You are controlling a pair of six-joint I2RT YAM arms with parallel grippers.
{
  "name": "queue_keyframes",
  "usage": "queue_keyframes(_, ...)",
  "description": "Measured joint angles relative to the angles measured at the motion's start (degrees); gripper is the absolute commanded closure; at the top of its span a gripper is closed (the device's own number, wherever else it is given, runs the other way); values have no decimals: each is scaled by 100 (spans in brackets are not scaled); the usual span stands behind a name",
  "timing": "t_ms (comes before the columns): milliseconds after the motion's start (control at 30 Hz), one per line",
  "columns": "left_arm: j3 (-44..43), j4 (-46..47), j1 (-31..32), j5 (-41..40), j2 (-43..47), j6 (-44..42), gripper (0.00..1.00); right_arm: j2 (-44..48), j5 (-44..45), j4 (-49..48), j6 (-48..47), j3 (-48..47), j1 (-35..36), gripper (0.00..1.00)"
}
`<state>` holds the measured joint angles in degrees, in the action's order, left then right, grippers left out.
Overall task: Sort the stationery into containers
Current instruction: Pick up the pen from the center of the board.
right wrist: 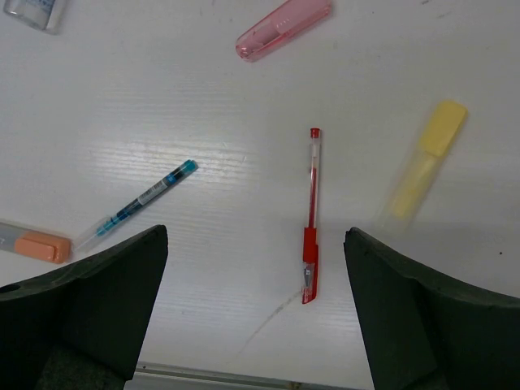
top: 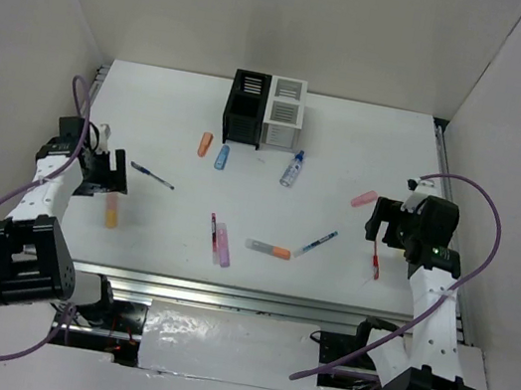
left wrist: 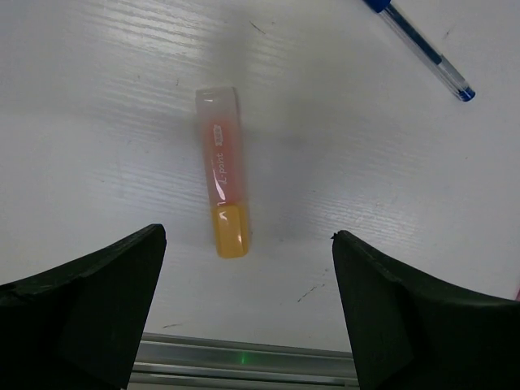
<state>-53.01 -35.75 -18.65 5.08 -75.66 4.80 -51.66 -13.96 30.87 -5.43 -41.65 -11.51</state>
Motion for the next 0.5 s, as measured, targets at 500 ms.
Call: queue_keyframes(500, -273, -216, -334, -98, -1449, -151, 28, 35, -50, -22, -22, 46, -28, 5)
